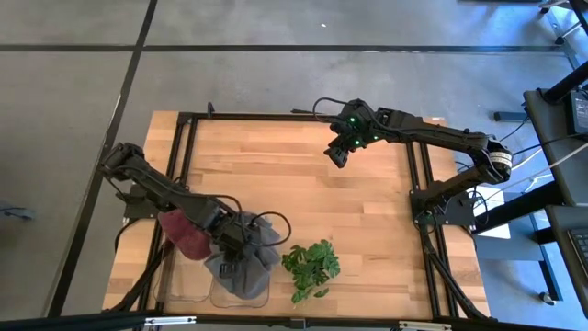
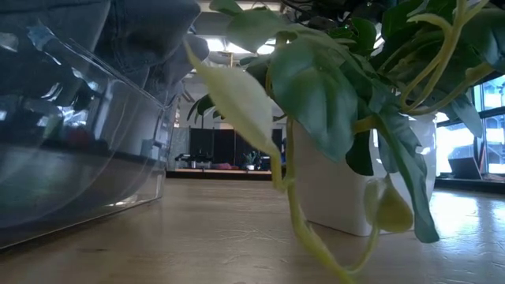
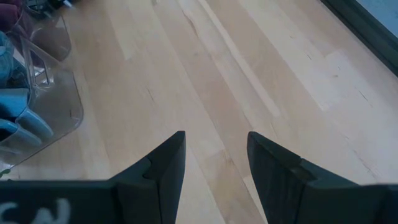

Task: Pick & Place hat
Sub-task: Put the gray cap into the right transparent bin, then return to Home Position

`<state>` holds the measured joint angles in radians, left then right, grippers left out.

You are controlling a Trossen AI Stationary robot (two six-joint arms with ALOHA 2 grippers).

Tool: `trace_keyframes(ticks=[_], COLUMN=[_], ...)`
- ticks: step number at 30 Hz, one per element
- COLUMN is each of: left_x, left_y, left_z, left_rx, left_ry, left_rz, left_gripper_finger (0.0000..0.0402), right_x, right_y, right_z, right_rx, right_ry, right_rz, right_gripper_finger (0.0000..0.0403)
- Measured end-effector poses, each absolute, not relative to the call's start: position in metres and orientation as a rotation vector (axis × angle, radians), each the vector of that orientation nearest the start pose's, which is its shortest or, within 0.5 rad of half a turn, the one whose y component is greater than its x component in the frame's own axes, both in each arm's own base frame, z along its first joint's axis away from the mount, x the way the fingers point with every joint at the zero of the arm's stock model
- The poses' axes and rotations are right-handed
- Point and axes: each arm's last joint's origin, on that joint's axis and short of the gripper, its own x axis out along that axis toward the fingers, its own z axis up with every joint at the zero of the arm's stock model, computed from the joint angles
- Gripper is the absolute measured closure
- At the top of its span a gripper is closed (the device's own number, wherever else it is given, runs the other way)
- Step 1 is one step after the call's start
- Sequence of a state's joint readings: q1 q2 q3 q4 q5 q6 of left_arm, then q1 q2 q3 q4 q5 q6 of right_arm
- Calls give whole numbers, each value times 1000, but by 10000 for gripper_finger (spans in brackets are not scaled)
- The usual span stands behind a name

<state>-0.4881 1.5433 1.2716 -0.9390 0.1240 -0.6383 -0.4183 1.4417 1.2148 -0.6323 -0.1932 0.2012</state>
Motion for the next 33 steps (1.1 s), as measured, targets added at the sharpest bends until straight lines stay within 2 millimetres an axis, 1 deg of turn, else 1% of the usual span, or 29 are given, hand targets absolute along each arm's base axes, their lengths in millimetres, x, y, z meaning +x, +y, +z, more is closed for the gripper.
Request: trace_keyframes(ticks=[6,10,14,19,22,25,27,30,31,33], left_x=[257,251,244,240,233,220,211,193,187,178], left_y=[-138,-132,-128,-122,-112,-97,-86,-68,-64,-58], left_z=[275,283,294,302,315,333,346,363,368,375], left_rx=[-327,-323,-330,-300,-273,-211,-120,59,77,41], left_ry=[1324,1302,1254,1212,1136,1019,933,815,786,725], left_rz=[-105,-76,-83,-100,-82,-49,-42,42,72,136], left_gripper_finger=[287,260,250,249,249,248,249,248,248,247], right_x=[277,277,277,277,277,277,277,281,282,287], right_y=[-117,-117,-117,-117,-117,-117,-117,-113,-110,-104], right_z=[296,296,296,296,296,296,296,298,299,300], right_rx=[449,448,448,448,450,481,476,443,435,391], right_ry=[801,801,801,801,801,797,795,775,767,729], right_rz=[-293,-293,-293,-293,-295,-308,-305,-264,-256,-247], right_gripper_finger=[231,231,231,231,231,231,231,231,231,231])
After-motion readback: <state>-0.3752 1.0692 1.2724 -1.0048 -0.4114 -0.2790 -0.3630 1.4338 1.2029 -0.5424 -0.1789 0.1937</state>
